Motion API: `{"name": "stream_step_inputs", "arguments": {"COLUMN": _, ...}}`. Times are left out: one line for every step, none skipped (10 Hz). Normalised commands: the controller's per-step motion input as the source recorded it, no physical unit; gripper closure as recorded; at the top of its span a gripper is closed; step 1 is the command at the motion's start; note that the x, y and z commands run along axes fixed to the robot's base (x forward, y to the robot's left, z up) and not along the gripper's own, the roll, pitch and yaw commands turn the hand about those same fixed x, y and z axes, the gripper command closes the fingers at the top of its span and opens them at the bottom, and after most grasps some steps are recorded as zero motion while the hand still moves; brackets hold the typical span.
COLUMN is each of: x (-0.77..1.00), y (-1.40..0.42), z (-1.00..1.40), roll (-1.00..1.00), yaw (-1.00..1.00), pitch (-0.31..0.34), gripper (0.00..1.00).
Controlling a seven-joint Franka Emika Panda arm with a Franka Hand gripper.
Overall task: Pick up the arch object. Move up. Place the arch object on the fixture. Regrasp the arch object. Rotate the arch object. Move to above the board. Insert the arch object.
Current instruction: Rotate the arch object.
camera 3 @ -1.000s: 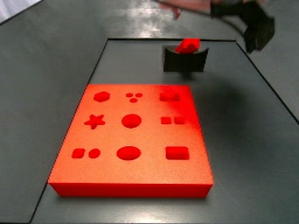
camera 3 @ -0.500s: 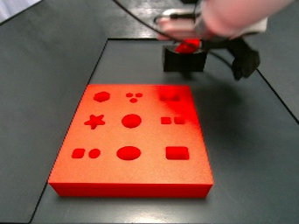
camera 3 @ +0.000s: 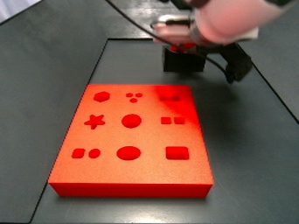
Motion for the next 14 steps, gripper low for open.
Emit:
{"name": "stream_step_inputs", "arguments": {"x": -1.0, "y": 0.37, "z": 0.99, "roll": -0.09, "yaw": 0.01, "pitch": -0.058, "gripper": 1.0}}
{"name": "stream_step_inputs", "arguments": {"x": -1.0, "y": 0.32, "z": 0.96, "roll": -0.12, "yaw": -0.01, "pitch": -0.086, "gripper": 1.0}}
{"name": "stream_step_inputs", "arguments": {"x": -1.0, "y": 0.29, "z": 0.93, "roll": -0.13, "yaw": -0.02, "pitch": -0.107, "gripper": 1.0}}
{"name": "stream_step_inputs", "arguments": {"x": -1.0, "y": 0.27, "z": 0.9, "roll": -0.14, "yaw": -0.04, "pitch": -0.119, "gripper": 1.0}}
{"name": "stream_step_inputs", "arguments": {"x": -1.0, "y": 0.24, "z": 0.85, "roll": -0.14, "yaw": -0.06, "pitch": -0.123, "gripper": 1.0}}
{"name": "stream_step_inputs", "arguments": {"x": -1.0, "y": 0.22, "z": 0.81, "roll": -0.14, "yaw": -0.08, "pitch": -0.121, "gripper": 1.0}}
{"name": "stream_step_inputs", "arguments": {"x": -1.0, "y": 0.2, "z": 0.76, "roll": -0.14, "yaw": -0.09, "pitch": -0.116, "gripper": 1.0}}
{"name": "stream_step_inputs", "arguments": {"x": -1.0, "y": 0.18, "z": 0.71, "roll": -0.14, "yaw": -0.11, "pitch": -0.107, "gripper": 1.0}}
{"name": "stream_step_inputs", "arguments": {"x": -1.0, "y": 0.16, "z": 0.65, "roll": -0.14, "yaw": -0.12, "pitch": -0.097, "gripper": 1.0}}
{"name": "stream_step_inputs", "arguments": {"x": -1.0, "y": 0.14, "z": 0.52, "roll": -0.15, "yaw": -0.12, "pitch": -0.076, "gripper": 1.0}}
{"name": "stream_step_inputs", "arguments": {"x": -1.0, "y": 0.13, "z": 0.46, "roll": -0.15, "yaw": -0.12, "pitch": -0.069, "gripper": 1.0}}
{"name": "stream_step_inputs", "arguments": {"x": -1.0, "y": 0.11, "z": 0.36, "roll": -0.15, "yaw": -0.12, "pitch": -0.055, "gripper": 1.0}}
{"name": "stream_step_inputs", "arguments": {"x": -1.0, "y": 0.1, "z": 0.26, "roll": -0.14, "yaw": -0.11, "pitch": -0.043, "gripper": 1.0}}
{"name": "stream_step_inputs", "arguments": {"x": -1.0, "y": 0.08, "z": 0.22, "roll": -0.14, "yaw": -0.1, "pitch": -0.027, "gripper": 1.0}}
